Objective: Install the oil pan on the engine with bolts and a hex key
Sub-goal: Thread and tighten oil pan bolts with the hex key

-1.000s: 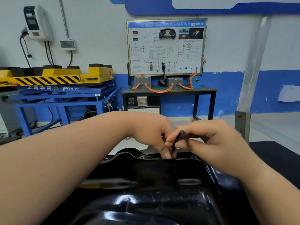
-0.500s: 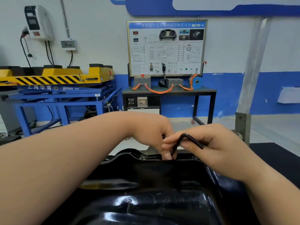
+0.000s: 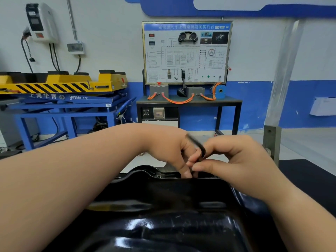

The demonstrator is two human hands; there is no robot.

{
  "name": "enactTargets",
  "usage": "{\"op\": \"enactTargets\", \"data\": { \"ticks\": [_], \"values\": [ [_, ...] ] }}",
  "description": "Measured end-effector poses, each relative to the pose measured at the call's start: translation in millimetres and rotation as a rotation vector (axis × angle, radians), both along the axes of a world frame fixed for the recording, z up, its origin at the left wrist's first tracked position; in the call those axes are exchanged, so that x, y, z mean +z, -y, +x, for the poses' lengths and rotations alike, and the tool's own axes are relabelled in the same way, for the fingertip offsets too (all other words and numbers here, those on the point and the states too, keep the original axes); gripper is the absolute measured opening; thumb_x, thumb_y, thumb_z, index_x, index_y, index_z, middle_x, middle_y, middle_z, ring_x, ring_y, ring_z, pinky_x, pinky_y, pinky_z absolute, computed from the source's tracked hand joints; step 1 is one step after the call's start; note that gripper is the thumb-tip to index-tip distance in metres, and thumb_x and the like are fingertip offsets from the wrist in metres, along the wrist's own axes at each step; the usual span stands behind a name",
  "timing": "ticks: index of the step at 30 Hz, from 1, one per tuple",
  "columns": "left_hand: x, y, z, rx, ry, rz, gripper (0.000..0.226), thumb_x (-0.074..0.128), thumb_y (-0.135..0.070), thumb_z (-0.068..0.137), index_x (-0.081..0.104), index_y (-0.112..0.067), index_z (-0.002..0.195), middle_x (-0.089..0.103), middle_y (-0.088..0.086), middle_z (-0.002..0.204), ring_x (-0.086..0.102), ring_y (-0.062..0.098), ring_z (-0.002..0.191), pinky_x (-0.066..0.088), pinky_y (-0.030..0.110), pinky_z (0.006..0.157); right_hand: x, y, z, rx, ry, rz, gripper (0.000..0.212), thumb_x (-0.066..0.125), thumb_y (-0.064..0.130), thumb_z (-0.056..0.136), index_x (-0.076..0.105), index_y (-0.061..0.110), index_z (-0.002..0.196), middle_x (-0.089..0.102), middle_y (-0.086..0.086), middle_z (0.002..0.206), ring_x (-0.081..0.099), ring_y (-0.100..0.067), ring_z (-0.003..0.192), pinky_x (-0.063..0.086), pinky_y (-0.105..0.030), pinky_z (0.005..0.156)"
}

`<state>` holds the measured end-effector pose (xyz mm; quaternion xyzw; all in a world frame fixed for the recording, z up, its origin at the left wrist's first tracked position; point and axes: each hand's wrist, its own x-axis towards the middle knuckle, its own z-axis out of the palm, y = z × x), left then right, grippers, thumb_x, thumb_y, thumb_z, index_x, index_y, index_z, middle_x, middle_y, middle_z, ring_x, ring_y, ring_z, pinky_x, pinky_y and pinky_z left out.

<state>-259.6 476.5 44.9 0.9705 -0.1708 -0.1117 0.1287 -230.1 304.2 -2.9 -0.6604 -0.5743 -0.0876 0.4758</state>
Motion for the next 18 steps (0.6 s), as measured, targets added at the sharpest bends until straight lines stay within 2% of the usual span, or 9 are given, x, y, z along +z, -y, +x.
{"op": "enactTargets", "data": {
  "ticks": [2, 4, 6, 8, 10, 12, 13, 16, 18],
  "values": [
    [-0.6, 0.4, 0.2, 0.013, 0.006, 0.007, 0.017, 0.073, -0.025, 0.079, 0.066, -0.034, 0.066, 0.063, -0.012, 0.059, 0.051, 0.001, 0.056, 0.041, 0.016, 0.062, -0.1, -3.6, -1.3, -0.093, 0.064, 0.033, 0.029, 0.076, 0.032, 0.068, 0.069, 0.004, 0.07, 0.069, -0.001, 0.069, 0.064, -0.013, 0.069, 0.051, -0.027, 0.066],
    [-1.2, 0.3, 1.6, 0.025, 0.018, 0.012, 0.011, 0.073, -0.029, 0.078, 0.069, -0.033, 0.069, 0.064, -0.004, 0.065, 0.052, 0.007, 0.062, 0.045, 0.024, 0.068, 0.3, -4.8, -1.6, -0.12, 0.078, 0.037, 0.041, 0.071, 0.046, 0.064, 0.065, 0.006, 0.069, 0.065, -0.002, 0.068, 0.06, -0.015, 0.069, 0.049, -0.032, 0.066],
    [-0.7, 0.5, 1.6, 0.027, 0.021, -0.001, 0.026, 0.074, -0.027, 0.077, 0.064, -0.039, 0.056, 0.057, -0.008, 0.054, 0.047, 0.001, 0.051, 0.037, 0.013, 0.057, 1.3, -3.9, -1.1, -0.06, 0.031, 0.003, 0.032, 0.077, 0.04, 0.069, 0.067, 0.011, 0.077, 0.067, 0.002, 0.075, 0.063, -0.012, 0.075, 0.052, -0.027, 0.07],
    [0.3, -0.4, 1.4, 0.013, 0.022, 0.003, 0.034, 0.074, -0.024, 0.077, 0.06, -0.038, 0.05, 0.054, -0.014, 0.046, 0.047, -0.004, 0.046, 0.032, 0.004, 0.05, 1.5, 0.6, 0.9, 0.037, -0.033, -0.045, 0.018, 0.073, 0.021, 0.077, 0.07, 0.019, 0.094, 0.071, 0.009, 0.088, 0.066, -0.01, 0.089, 0.052, -0.023, 0.08],
    [-0.3, -1.0, 0.9, 0.01, 0.012, 0.009, 0.023, 0.074, -0.022, 0.078, 0.063, -0.029, 0.059, 0.054, -0.02, 0.045, 0.049, -0.007, 0.048, 0.033, 0.002, 0.051, 2.2, 6.4, 3.0, 0.082, -0.049, -0.076, 0.029, 0.063, 0.009, 0.082, 0.069, 0.025, 0.105, 0.073, 0.012, 0.095, 0.067, -0.008, 0.097, 0.052, -0.022, 0.084],
    [-0.8, -1.1, 0.0, 0.01, 0.015, 0.004, 0.008, 0.074, -0.021, 0.077, 0.07, -0.015, 0.073, 0.055, -0.022, 0.048, 0.05, -0.007, 0.051, 0.033, 0.002, 0.053, 3.3, 8.1, 2.7, 0.083, -0.019, -0.086, 0.031, 0.06, 0.004, 0.083, 0.072, 0.027, 0.101, 0.073, 0.016, 0.092, 0.067, -0.002, 0.093, 0.052, -0.016, 0.08],
    [-0.9, -1.2, -0.1, 0.012, 0.017, 0.0, 0.004, 0.074, -0.02, 0.077, 0.071, -0.017, 0.077, 0.054, -0.023, 0.048, 0.049, -0.007, 0.051, 0.033, 0.003, 0.053, 3.3, 7.3, 2.2, 0.064, 0.004, -0.087, 0.029, 0.062, 0.005, 0.082, 0.073, 0.028, 0.096, 0.073, 0.018, 0.089, 0.068, 0.0, 0.09, 0.051, -0.012, 0.077],
    [0.2, 0.4, 0.0, -0.006, 0.017, -0.002, 0.024, 0.072, -0.017, 0.078, 0.063, -0.035, 0.066, 0.052, -0.023, 0.046, 0.047, -0.006, 0.048, 0.032, 0.004, 0.051, 2.3, 2.1, 0.1, 0.004, 0.028, -0.045, 0.014, 0.067, 0.012, 0.077, 0.075, 0.021, 0.084, 0.073, 0.015, 0.079, 0.068, -0.002, 0.077, 0.051, -0.012, 0.07],
    [0.8, 0.5, 0.1, -0.012, 0.019, 0.004, 0.032, 0.072, -0.019, 0.079, 0.058, -0.04, 0.06, 0.055, -0.02, 0.05, 0.047, -0.004, 0.051, 0.033, 0.006, 0.054, 0.5, -0.4, -0.9, -0.029, 0.052, 0.008, 0.005, 0.075, 0.014, 0.072, 0.074, 0.013, 0.077, 0.071, 0.01, 0.075, 0.067, -0.006, 0.072, 0.05, -0.014, 0.068]
  ]
}}
